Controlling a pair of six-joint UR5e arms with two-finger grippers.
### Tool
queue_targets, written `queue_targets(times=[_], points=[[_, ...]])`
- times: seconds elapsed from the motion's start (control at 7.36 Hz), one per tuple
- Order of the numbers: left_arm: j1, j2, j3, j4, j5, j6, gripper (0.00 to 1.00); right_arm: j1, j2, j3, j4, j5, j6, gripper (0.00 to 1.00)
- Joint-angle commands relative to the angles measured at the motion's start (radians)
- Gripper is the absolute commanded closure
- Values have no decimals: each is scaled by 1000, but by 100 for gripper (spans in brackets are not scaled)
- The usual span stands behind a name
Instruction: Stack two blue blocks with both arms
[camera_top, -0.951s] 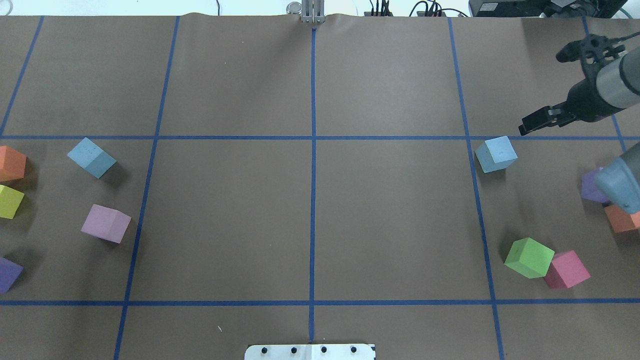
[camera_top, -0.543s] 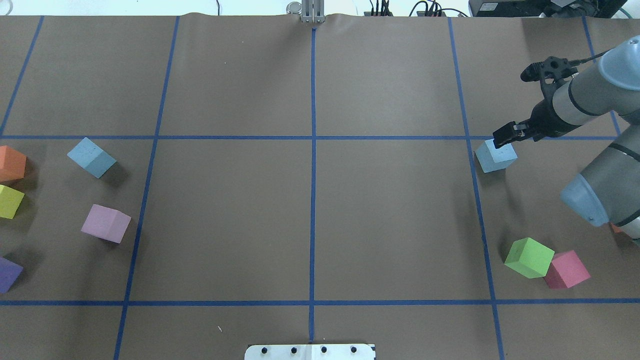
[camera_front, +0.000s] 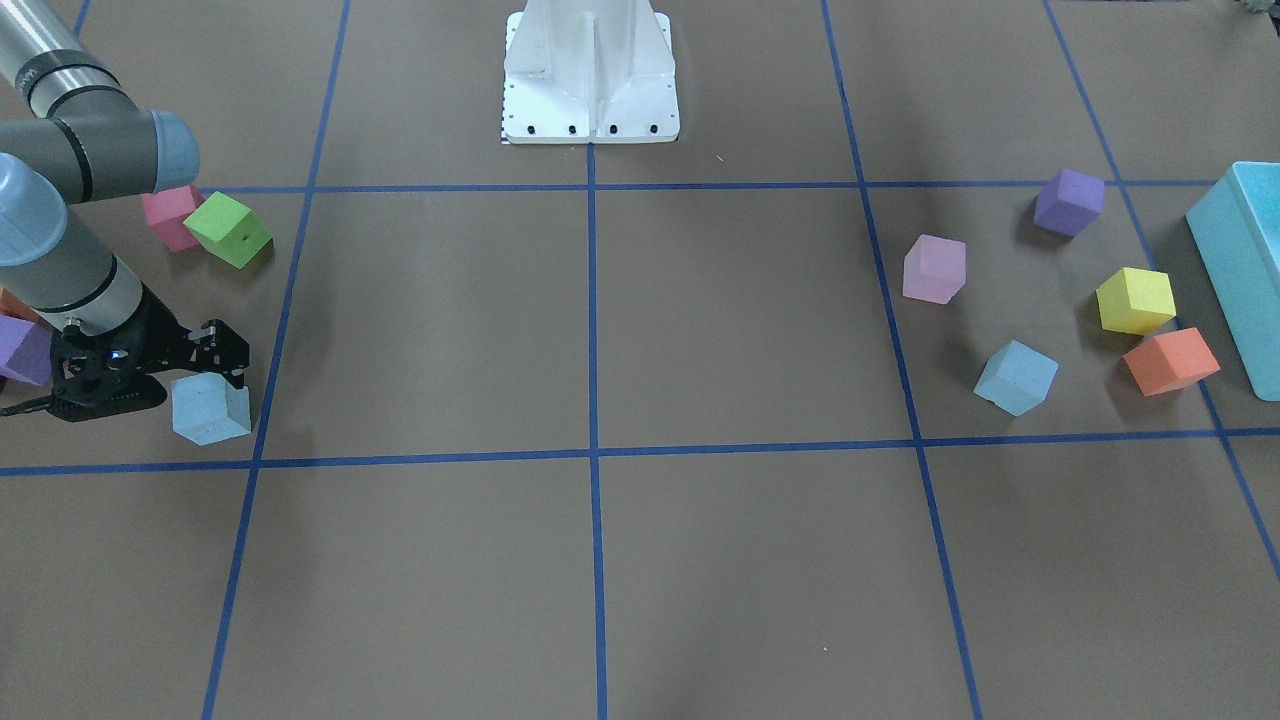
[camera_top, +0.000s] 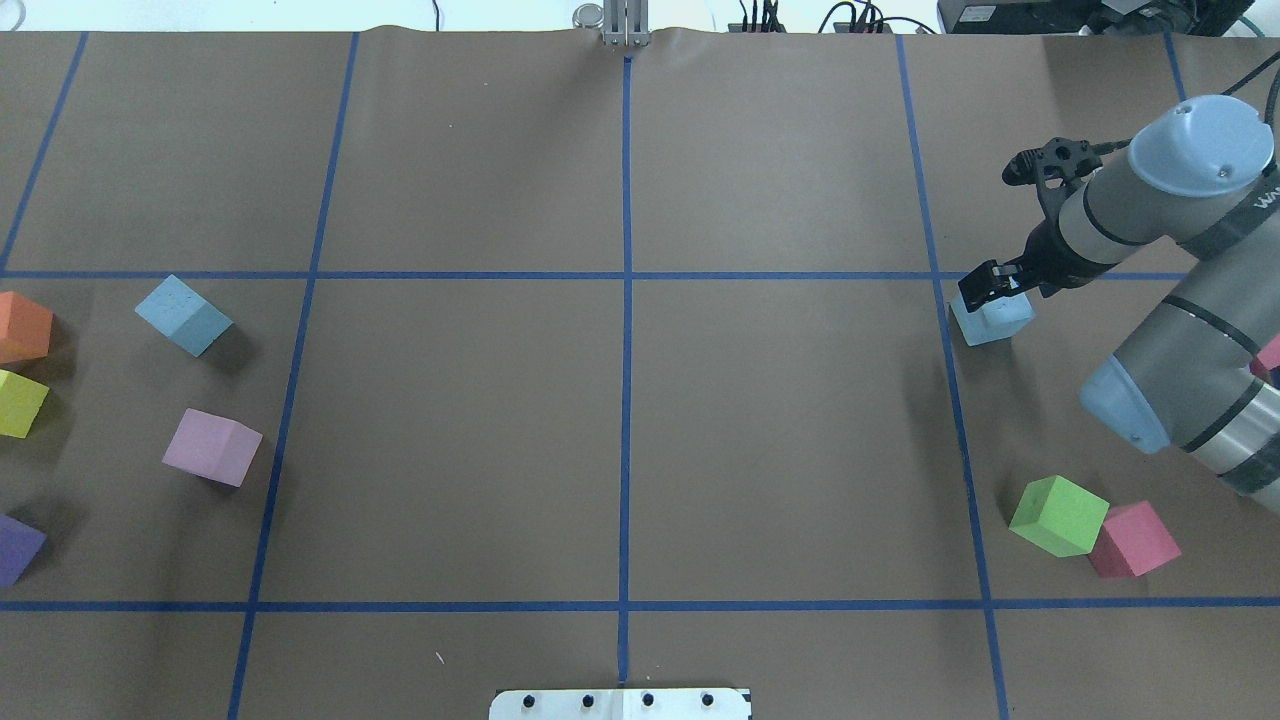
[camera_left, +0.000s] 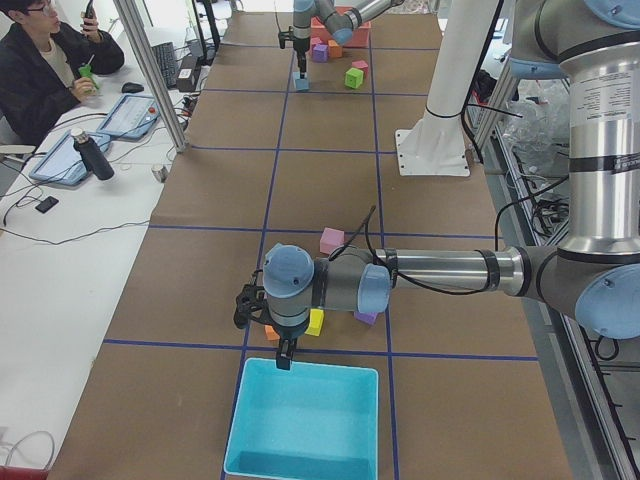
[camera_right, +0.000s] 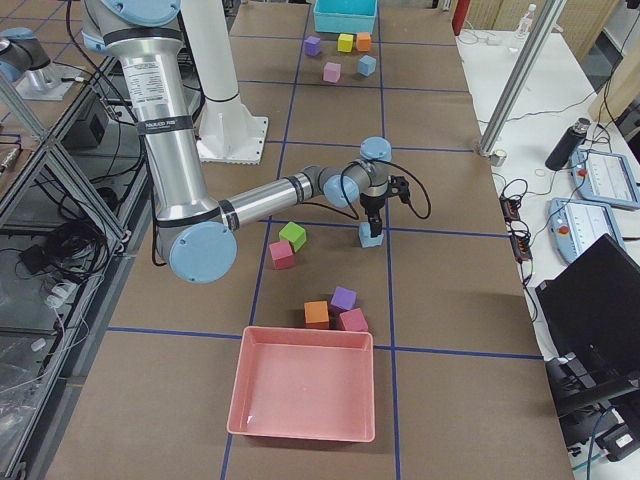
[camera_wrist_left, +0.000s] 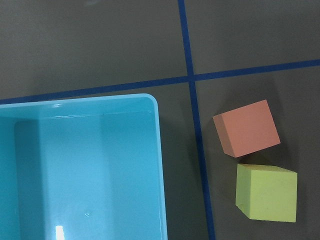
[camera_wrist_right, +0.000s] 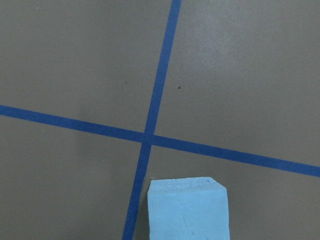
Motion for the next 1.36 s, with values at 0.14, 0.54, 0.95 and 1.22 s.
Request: queue_targets(times=[0.14,0.54,0.95,1.22], points=[[0,0,-1,0,0,0,1,-34,1,-73,39,-51,-6,2],[0,0,-2,0,0,0,1,-45,8,-144,164,-39,0,81],[0,0,2,0,0,0,1,-45,14,-14,71,-23,1,100],[0,0,3,1,0,-2,1,-62,161,63,-174,-28,49,100]])
